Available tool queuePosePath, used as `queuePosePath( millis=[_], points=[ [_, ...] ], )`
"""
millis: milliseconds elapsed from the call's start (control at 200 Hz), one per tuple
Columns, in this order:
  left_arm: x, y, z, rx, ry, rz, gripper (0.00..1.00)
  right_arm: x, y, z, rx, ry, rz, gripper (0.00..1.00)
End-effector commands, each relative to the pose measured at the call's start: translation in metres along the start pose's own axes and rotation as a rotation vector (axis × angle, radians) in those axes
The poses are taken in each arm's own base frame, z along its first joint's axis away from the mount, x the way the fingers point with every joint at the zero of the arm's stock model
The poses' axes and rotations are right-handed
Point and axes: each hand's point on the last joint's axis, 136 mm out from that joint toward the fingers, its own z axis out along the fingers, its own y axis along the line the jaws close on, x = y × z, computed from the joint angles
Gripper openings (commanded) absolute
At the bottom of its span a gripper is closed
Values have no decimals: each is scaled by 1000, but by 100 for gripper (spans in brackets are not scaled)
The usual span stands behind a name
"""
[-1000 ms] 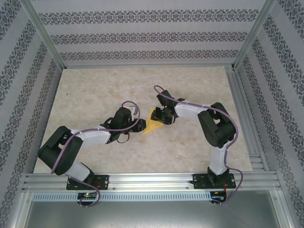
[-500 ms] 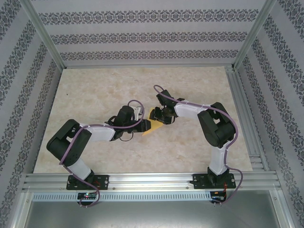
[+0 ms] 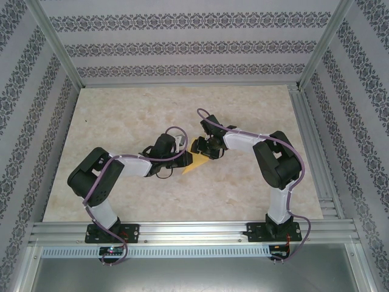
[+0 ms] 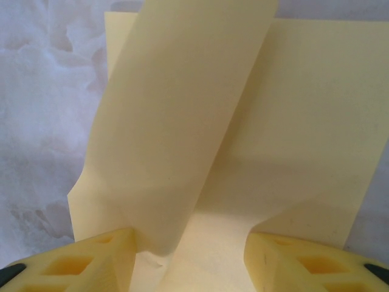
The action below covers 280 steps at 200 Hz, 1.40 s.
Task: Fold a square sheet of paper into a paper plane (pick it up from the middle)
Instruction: Fourth fold the wing at the center of the table.
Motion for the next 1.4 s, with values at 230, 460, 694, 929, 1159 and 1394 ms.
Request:
queuePosePath(
  millis=[230,460,694,929,1159,1394],
  points=[
    [0,19,7,-75,1,-14,13,43,-107,35,348,129,100,55],
    [-1,24,8,-93,-1,-22,11,44,-113,35,376,129,102,54],
    [2,29,7,-108,6,-33,7,46,-121,37,412,137,113,52],
    [7,33,7,-120,20,-39,4,48,-121,40,414,150,115,48],
    [9,37,8,-136,28,-49,3,50,-126,43,430,158,121,47],
    [11,40,10,-146,40,-60,3,52,-129,44,442,170,118,47]
  ],
)
